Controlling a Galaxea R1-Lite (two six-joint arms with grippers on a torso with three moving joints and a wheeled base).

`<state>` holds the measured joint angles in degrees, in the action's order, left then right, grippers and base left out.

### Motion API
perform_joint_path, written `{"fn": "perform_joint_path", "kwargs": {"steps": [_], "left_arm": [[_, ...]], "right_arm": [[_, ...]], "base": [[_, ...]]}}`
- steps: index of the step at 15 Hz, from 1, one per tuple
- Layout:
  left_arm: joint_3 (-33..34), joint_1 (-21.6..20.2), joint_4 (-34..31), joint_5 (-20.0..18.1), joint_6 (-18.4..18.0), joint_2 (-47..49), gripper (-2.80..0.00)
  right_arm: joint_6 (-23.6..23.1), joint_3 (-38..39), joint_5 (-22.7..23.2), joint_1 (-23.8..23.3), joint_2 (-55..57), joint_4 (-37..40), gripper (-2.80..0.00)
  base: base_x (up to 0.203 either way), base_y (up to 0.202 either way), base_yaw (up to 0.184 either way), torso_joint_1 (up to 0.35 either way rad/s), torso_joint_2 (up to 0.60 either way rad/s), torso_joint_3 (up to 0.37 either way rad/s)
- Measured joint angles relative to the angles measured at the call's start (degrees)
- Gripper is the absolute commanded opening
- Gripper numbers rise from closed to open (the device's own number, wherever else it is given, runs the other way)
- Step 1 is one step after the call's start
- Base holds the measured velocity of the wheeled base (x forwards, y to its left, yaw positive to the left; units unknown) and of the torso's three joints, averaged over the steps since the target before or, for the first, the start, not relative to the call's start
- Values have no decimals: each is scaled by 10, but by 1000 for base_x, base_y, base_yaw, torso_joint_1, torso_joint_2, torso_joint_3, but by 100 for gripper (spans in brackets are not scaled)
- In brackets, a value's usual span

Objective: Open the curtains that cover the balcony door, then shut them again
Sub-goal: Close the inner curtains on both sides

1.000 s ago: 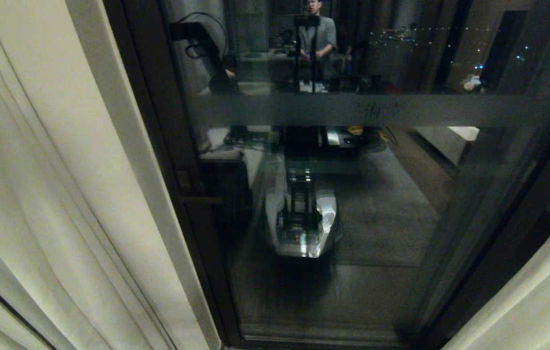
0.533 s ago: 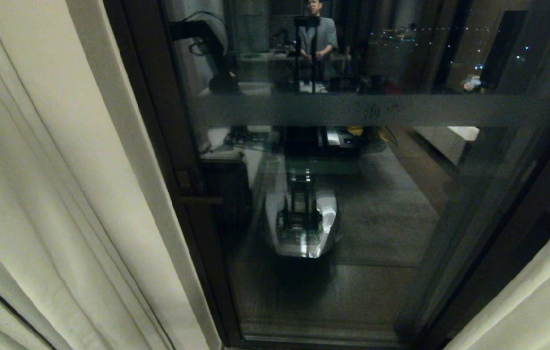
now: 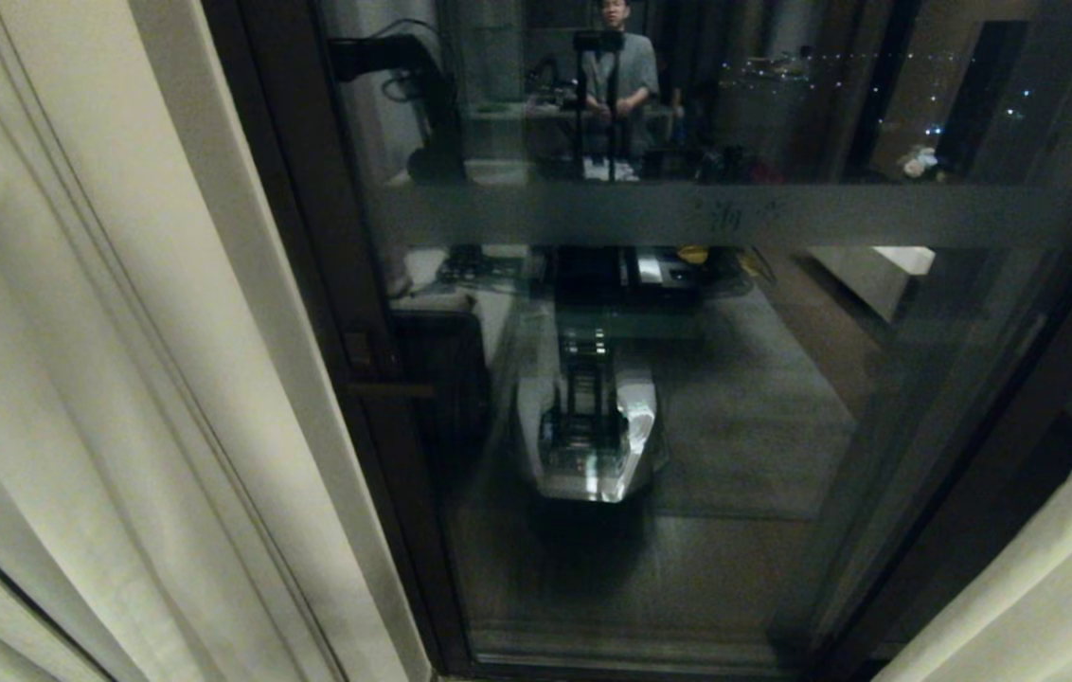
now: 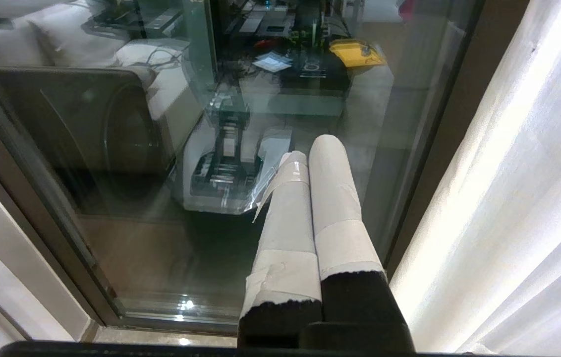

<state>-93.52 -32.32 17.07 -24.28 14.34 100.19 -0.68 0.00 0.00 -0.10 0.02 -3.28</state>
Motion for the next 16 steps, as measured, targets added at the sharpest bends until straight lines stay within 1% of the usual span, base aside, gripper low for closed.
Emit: {"fn": "perform_joint_path", "kwargs": {"steps": [6,8,12,14,16], "left_arm": [[47,28,5,-4,0,-51,-280],[71,32,20,-29,0,-68,-280],[111,42,33,-37,2,-103,-280],[121,55,33,-37,6,-117,-280],[128,78,34,-37,12,-130,-280]], "right_arm": [[0,0,0,0,0,0,-280],[0,0,0,0,0,0,-280],[0,0,0,0,0,0,-280],[0,0,0,0,0,0,-280],[0,0,0,0,0,0,-280]], "base": [[0,0,0,0,0,0],[0,0,0,0,0,0],[0,0,0,0,0,0],[0,0,0,0,0,0],[0,0,0,0,0,0]]}}
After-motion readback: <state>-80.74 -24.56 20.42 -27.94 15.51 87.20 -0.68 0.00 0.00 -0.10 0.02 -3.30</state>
